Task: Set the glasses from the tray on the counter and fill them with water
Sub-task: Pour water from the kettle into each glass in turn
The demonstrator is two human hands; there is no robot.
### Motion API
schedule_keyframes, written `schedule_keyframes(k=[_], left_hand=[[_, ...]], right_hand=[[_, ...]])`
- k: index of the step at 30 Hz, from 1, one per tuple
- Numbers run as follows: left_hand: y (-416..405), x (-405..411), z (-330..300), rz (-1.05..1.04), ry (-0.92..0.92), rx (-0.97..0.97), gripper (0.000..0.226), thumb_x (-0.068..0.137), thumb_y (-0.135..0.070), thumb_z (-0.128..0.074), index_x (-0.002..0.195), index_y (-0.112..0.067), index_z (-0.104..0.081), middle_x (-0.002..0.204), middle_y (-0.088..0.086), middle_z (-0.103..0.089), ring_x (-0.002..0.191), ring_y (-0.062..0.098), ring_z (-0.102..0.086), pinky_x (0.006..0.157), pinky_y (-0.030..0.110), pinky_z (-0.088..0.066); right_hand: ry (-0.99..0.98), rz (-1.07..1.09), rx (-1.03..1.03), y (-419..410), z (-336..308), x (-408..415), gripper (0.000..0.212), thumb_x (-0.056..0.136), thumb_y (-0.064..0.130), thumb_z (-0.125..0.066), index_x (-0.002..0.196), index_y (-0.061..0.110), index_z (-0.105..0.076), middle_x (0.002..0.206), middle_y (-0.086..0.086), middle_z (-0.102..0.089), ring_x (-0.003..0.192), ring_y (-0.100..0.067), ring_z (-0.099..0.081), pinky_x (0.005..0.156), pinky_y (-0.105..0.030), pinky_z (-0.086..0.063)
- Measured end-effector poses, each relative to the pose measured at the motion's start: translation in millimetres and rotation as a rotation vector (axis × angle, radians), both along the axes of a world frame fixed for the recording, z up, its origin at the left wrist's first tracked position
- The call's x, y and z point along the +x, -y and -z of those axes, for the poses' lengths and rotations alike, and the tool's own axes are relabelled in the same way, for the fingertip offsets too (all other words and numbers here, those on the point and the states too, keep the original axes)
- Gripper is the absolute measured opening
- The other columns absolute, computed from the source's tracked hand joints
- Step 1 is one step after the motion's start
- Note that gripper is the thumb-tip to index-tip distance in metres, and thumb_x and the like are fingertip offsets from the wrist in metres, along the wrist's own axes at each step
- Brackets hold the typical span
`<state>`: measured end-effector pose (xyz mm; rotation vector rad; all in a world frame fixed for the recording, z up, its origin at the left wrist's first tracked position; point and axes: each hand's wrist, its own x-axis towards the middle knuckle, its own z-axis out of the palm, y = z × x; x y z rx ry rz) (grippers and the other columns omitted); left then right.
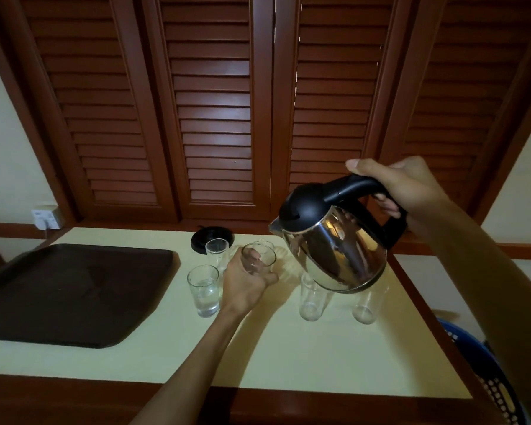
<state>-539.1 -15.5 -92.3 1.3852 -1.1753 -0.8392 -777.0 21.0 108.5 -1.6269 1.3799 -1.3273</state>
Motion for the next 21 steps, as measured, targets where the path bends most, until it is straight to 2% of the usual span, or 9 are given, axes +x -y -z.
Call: schedule_keyframes(k=[3,5,7,9,11,12,14,16,21], left_hand=[[-0.1,4.5,-5.8,0.027,0.043,0.002,0.049,0.049,-0.021,-0.086,0.09,-0.025,-0.06,0.081,-0.004,-0.071,0.08,0.024,-0.073,0.078,0.042,-0.059],[-1.6,4.8,-8.3,0.044,0.053,0.007,0.048,0.05,-0.019,-0.087,0.089,-0.024,-0.06,0.08,-0.004,-0.072,0.08,0.024,-0.073,0.077,0.041,-0.058],[-4.7,4.5,-10.5,0.062,0.07,0.004,0.047,0.053,-0.016,-0.087,0.09,-0.021,-0.06,0.081,-0.002,-0.073,0.077,0.02,-0.072,0.075,0.037,-0.057],[-7.7,3.8,-12.1,0.088,0.08,0.01,0.047,0.055,-0.01,-0.087,0.094,-0.014,-0.06,0.078,-0.004,-0.073,0.07,0.012,-0.068,0.073,0.033,-0.055],[-10.0,2.9,-13.6,0.105,0.088,0.024,0.046,0.057,-0.004,-0.086,0.095,-0.012,-0.06,0.075,-0.007,-0.07,0.065,0.008,-0.064,0.071,0.03,-0.052],[-11.0,3.1,-14.1,0.112,0.083,0.03,0.046,0.056,-0.005,-0.085,0.094,-0.014,-0.06,0.075,-0.007,-0.069,0.065,0.009,-0.063,0.07,0.03,-0.052],[-13.0,3.6,-13.3,0.123,0.071,0.042,0.047,0.051,-0.009,-0.083,0.091,-0.018,-0.058,0.074,-0.007,-0.068,0.065,0.011,-0.064,0.071,0.033,-0.054],[-14.2,4.1,-10.9,0.129,0.068,0.049,0.046,0.05,-0.011,-0.081,0.09,-0.018,-0.058,0.074,-0.006,-0.068,0.065,0.011,-0.064,0.071,0.033,-0.054],[-16.1,5.5,-1.3,0.133,0.101,0.079,0.047,0.058,-0.003,-0.085,0.098,-0.007,-0.06,0.078,-0.003,-0.067,0.065,0.01,-0.062,0.068,0.026,-0.052]], right_hand=[[-0.152,-0.025,-0.012,0.9,-11.3,9.7,0.047,0.086,0.044,-0.075,0.049,0.017,-0.064,0.038,0.007,-0.047,0.032,-0.007,-0.04,0.036,-0.018,-0.03],[-0.233,-0.055,-0.011,2.8,-17.4,15.9,0.045,0.086,0.044,-0.076,0.063,0.006,-0.069,0.038,0.009,-0.049,0.033,-0.001,-0.043,0.038,-0.012,-0.032],[-0.309,-0.049,-0.024,6.0,-21.7,22.2,0.053,0.083,0.046,-0.077,0.073,-0.006,-0.072,0.039,0.007,-0.049,0.036,-0.003,-0.044,0.043,-0.012,-0.036],[-0.365,-0.051,-0.04,8.6,-24.1,27.4,0.06,0.078,0.051,-0.079,0.08,-0.009,-0.074,0.047,-0.004,-0.056,0.046,-0.015,-0.052,0.057,-0.023,-0.046],[-0.428,-0.055,-0.031,8.4,-25.2,32.6,0.06,0.075,0.055,-0.08,0.083,-0.005,-0.077,0.063,-0.02,-0.066,0.061,-0.029,-0.059,0.072,-0.041,-0.052],[-0.449,-0.052,-0.023,7.8,-25.9,34.5,0.059,0.075,0.055,-0.08,0.083,-0.003,-0.077,0.061,-0.02,-0.063,0.06,-0.028,-0.058,0.071,-0.043,-0.051],[-0.476,-0.04,-0.003,7.6,-27.0,36.0,0.056,0.075,0.055,-0.08,0.083,-0.001,-0.078,0.045,-0.003,-0.051,0.049,-0.014,-0.048,0.061,-0.036,-0.043],[-0.496,-0.024,0.02,7.7,-28.0,37.0,0.056,0.076,0.055,-0.08,0.082,-0.001,-0.078,0.037,0.009,-0.042,0.038,-0.006,-0.04,0.057,-0.03,-0.038],[-0.532,-0.016,0.028,7.7,-34.7,36.7,0.062,0.076,0.055,-0.081,0.084,-0.006,-0.076,0.035,0.01,-0.037,0.033,-0.007,-0.035,0.051,-0.028,-0.035]])
